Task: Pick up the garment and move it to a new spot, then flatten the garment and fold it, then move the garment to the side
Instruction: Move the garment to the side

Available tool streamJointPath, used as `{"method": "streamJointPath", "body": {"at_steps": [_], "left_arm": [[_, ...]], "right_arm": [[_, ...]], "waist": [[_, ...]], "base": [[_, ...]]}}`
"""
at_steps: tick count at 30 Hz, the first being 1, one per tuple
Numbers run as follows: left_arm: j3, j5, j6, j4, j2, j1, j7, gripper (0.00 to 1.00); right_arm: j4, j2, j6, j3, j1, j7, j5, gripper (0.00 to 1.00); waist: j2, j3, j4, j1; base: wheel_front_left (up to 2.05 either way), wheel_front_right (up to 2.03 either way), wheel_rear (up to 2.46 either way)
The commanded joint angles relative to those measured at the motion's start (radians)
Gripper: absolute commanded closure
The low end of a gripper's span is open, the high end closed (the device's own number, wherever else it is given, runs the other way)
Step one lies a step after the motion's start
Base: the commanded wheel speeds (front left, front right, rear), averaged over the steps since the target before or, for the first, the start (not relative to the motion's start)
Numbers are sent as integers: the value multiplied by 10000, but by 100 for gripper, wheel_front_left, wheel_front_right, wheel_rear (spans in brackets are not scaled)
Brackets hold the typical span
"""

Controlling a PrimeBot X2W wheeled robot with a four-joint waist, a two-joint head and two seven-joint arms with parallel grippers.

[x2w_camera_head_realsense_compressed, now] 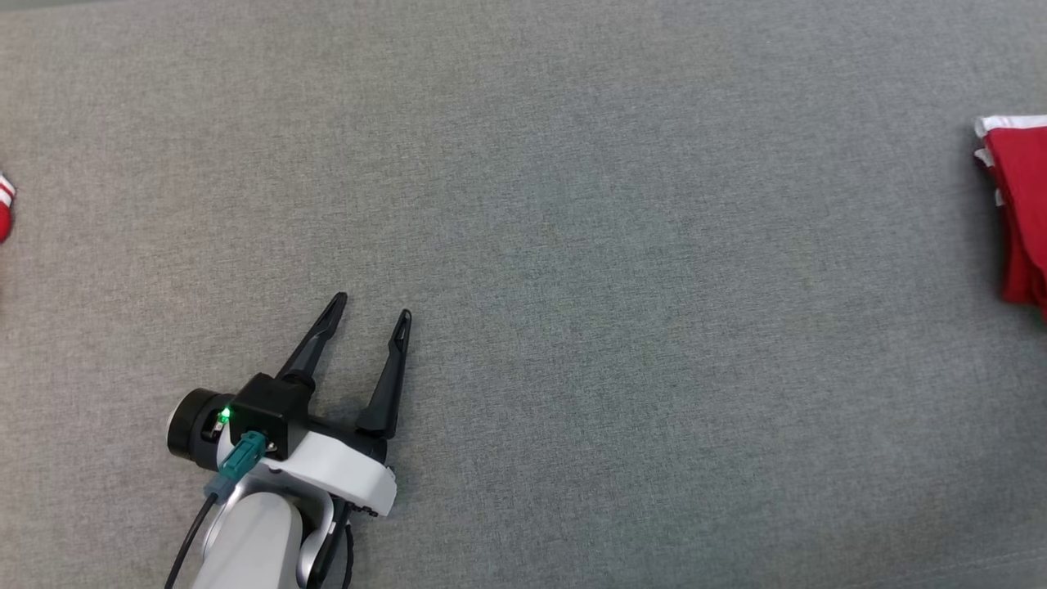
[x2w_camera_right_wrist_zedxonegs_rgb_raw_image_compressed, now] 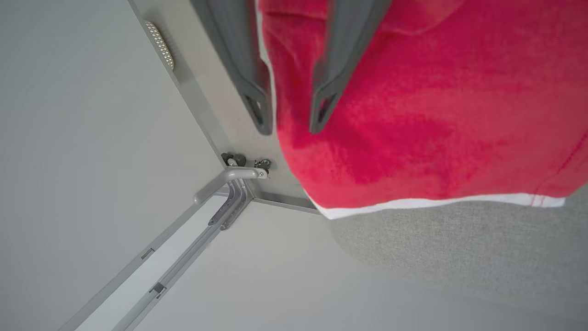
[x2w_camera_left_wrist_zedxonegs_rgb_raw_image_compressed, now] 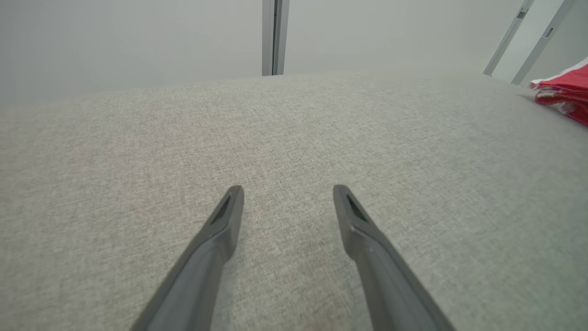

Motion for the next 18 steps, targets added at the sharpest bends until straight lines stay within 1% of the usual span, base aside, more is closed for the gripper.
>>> {"method": "streamJointPath", "body": {"at_steps": [1,3,6,9,10,12,14,15,18], "left_arm": [[27,6,-6,24,53,-108,0,0],[19,-30,-6,49,50,-112,-1,0],[70,-72,-7,62,35,-49,-1,0],[165,-114,-8,66,16,40,-1,0],[204,-125,-8,60,11,69,-1,0],[286,-143,10,56,7,112,-1,0],[368,-177,68,49,1,188,-1,0],[404,-209,97,43,-7,221,-1,0],[492,-298,185,72,-12,351,-1,0]], "right_arm": [[-195,-119,-2,-366,41,27,-266,0],[-552,-48,-2,-1174,207,-14,-793,0],[-1099,401,-2,-2157,321,-143,-1528,0],[-1463,1080,-2,-2480,122,-270,-1862,0],[-1633,1365,-2,-2389,11,-310,-1842,0],[-2347,2079,-2,-1866,-28,-319,-1558,0],[-3064,2815,-2,-1589,265,-305,-796,0],[-3418,3135,-2,-1292,456,-305,-496,0],[-4495,3726,-2,-333,1005,-308,435,0]], "waist": [[0,4,27,-1],[0,-45,56,-1],[0,-169,53,-1],[0,-366,64,-1],[0,-436,69,-1],[0,-574,98,-1],[0,-737,139,-1],[0,-816,157,-1],[0,-1099,284,-1]], "base": [[0,0,0],[0,0,0],[0,0,0],[0,0,0],[0,0,0],[0,0,0],[0,0,0],[0,0,0],[0,0,0]]}}
